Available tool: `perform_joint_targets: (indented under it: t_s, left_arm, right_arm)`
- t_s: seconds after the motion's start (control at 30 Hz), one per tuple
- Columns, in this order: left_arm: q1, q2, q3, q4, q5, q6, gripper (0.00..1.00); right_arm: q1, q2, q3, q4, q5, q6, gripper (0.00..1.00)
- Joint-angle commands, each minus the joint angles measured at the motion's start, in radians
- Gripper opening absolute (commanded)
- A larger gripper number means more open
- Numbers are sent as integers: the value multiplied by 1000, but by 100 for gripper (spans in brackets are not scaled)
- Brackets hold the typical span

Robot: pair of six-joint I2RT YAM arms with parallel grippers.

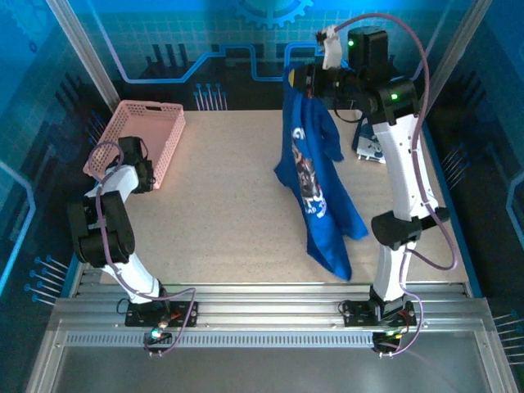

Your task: Fold and stack the t-shirts

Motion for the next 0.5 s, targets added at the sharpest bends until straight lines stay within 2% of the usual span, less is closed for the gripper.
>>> perform_joint_targets:
  t_s: [0.0,0.1,0.17,0.27,0.33,0.4,0.47]
  left_arm:
    - [19,47,10,90,109,-10,49]
    - [23,20,-10,136,143,-16,82]
    - [33,-20,-26,183,187,-33,97]
    - [29,-104,-17,189,204,-6,99]
    - [17,-173,2,160,201,48,99]
    - [0,-239,29,107,197,116,99]
    - [-38,-307,46,65,196,190,99]
  right_arm:
    - [-9,14,104,59,-119,118,0]
    - [-10,-39,13,224,-211,208,0]
    - [-11,-59,-5,274,-270,205,0]
    - [-25,-77,-15,199,-300,148,0]
    - [-34,-112,-81,102,-289,67,0]
    - [-45,-186,-264,24,-187,4,0]
    - [-96,-316,-610,124,-131,29,0]
